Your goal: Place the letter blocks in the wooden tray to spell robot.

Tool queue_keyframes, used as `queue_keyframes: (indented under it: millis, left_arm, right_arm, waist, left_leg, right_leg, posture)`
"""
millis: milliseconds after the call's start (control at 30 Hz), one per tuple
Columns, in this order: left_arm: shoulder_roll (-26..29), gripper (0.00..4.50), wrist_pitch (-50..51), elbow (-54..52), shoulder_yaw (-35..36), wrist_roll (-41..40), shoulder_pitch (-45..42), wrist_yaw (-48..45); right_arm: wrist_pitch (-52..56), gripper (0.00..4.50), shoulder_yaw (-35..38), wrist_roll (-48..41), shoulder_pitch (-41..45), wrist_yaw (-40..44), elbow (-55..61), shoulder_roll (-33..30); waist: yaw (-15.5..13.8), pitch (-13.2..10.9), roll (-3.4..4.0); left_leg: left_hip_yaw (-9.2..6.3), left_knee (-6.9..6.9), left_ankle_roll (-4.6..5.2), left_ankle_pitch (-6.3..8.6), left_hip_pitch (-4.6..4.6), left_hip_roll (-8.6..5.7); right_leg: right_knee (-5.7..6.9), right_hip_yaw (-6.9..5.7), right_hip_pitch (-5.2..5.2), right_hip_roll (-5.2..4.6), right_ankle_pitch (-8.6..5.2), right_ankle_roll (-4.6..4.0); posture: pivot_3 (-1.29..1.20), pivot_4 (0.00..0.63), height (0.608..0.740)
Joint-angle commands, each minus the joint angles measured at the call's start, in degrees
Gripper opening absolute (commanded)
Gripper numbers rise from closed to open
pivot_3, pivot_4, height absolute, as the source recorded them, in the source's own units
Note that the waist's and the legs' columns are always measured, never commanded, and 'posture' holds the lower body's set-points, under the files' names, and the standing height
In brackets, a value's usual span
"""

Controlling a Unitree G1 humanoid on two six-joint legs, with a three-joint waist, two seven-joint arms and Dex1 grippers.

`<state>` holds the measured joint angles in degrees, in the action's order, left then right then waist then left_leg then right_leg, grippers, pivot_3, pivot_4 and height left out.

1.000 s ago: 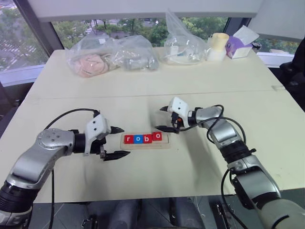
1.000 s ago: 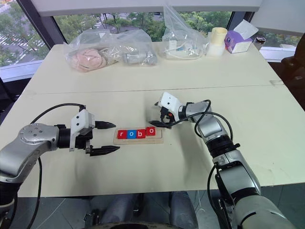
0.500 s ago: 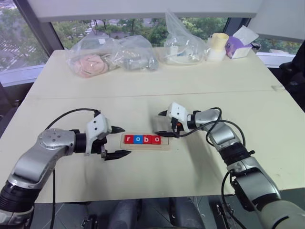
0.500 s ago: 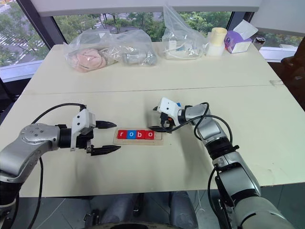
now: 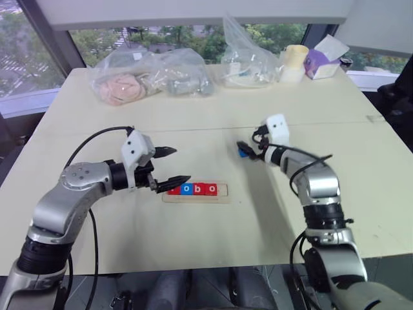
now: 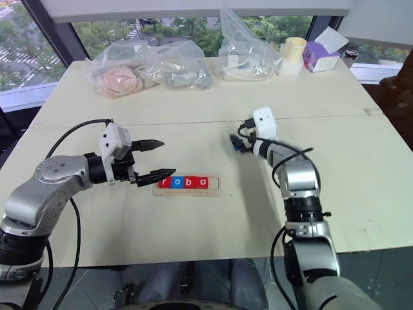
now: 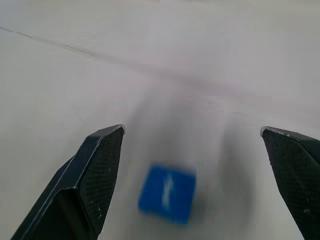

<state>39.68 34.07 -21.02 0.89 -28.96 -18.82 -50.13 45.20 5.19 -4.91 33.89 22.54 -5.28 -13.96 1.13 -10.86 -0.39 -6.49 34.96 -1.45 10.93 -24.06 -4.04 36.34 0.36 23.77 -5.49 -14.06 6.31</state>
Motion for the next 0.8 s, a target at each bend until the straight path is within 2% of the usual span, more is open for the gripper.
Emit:
queue_keyframes:
  millis: [33, 367, 467, 600, 800]
  left_arm:
    - [-0.2, 4.5, -1.1, 1.4, -1.9, 2.6, -1.9, 0.8]
    - [-5.2, 4.5, 1.5, 5.1, -6.5, 6.9, -7.4, 5.5]
    - [-5.3, 4.5, 1.8, 4.1, -6.6, 6.7, -6.8, 5.6]
    - [-5.4, 4.5, 2.0, 3.5, -6.5, 6.6, -6.2, 5.8]
    - [-3.9, 4.5, 0.6, 1.5, -8.0, 7.5, -4.2, 3.9]
  right_arm:
    - [3.1, 4.41, 1.8, -0.3, -0.2, -7.6, 5.1, 4.0]
    - [1.5, 4.41, -2.5, 2.1, -1.5, -15.6, 1.2, 9.6]
    - [0.8, 3.63, -3.4, 2.3, -2.1, -16.2, 1.4, 9.6]
    - [-0.1, 1.68, -3.9, 3.2, -2.2, -17.5, 2.5, 9.3]
    - [3.6, 1.68, -2.7, 3.3, -1.8, -18.9, 10.1, 7.9]
  waist:
    - [0.1, 0.0, 0.02]
    - [-0.1, 0.0, 0.01]
    - [0.0, 0.0, 0.01]
    - [0.1, 0.0, 0.01]
    - [0.0, 0.0, 0.02]
  left_leg:
    - [0.09, -0.02, 0.0, 0.0, 0.0, 0.0]
    - [0.16, 0.05, 0.0, -0.02, 0.0, -0.01]
    - [0.16, 0.05, 0.0, -0.02, 0.01, 0.0]
    - [0.15, 0.05, -0.01, -0.02, 0.01, 0.01]
    - [0.16, 0.05, -0.01, -0.02, 0.01, 0.02]
  right_leg:
    - [0.03, 0.11, 0.09, 0.03, 0.0, 0.0]
    - [0.14, 0.22, 0.12, 0.12, 0.03, 0.04]
    - [0.14, 0.22, 0.13, 0.13, 0.04, 0.05]
    - [0.14, 0.23, 0.12, 0.16, 0.04, 0.05]
    - [0.15, 0.25, 0.14, 0.16, 0.04, 0.04]
  posture:
    - [0.0, 0.15, 0.74]
    - [0.0, 0.15, 0.74]
    - [0.0, 0.15, 0.74]
    - [0.0, 0.15, 0.74]
    - [0.0, 0.15, 0.74]
